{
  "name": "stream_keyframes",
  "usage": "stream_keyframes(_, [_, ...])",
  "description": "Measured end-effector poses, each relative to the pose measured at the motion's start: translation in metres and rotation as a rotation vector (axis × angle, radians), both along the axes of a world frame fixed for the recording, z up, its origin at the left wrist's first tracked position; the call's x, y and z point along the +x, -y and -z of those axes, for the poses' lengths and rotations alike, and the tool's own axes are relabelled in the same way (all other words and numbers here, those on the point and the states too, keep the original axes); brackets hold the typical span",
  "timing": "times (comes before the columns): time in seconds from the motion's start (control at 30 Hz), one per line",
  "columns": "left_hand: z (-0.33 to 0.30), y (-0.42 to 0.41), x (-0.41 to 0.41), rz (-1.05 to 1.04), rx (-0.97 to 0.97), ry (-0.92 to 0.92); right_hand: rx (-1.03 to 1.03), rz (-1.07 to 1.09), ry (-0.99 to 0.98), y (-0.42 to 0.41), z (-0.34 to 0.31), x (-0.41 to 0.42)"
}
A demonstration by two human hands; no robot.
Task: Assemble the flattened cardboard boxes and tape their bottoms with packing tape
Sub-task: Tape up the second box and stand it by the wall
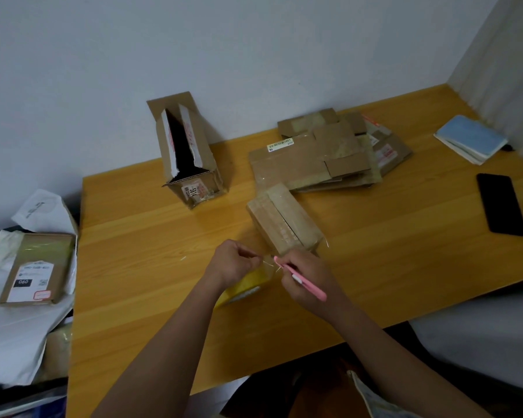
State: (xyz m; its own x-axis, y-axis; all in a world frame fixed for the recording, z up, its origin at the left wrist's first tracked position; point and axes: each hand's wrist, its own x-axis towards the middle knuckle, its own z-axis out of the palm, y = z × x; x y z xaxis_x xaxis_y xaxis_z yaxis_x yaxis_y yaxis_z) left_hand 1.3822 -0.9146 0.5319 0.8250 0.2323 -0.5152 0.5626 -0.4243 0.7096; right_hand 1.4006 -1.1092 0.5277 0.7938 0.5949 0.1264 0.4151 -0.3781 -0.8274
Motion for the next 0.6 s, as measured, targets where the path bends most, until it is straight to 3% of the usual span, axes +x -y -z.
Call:
stream_keyframes(0.13, [0.0,-0.004,-0.002,-0.033,0.0,0.006,-0.14,-0.118,0.142,0.002,0.003,0.0])
stream_keyframes(0.3, [-0.001,-0.008,-0.01,-0.016,0.042,0.011,-0.073,-0.105,0.044,0.001,-0.002,-0.001])
stream_keyframes(0.5, [-0.001,-0.024,-0.027,0.046,0.14,-0.03,0.157,-0.031,-0.168,-0.014,-0.003,-0.015])
stream_keyframes(0.6, [-0.003,-0.026,-0.031,0.027,0.129,0.001,0.181,-0.005,-0.158,-0.023,-0.002,-0.019])
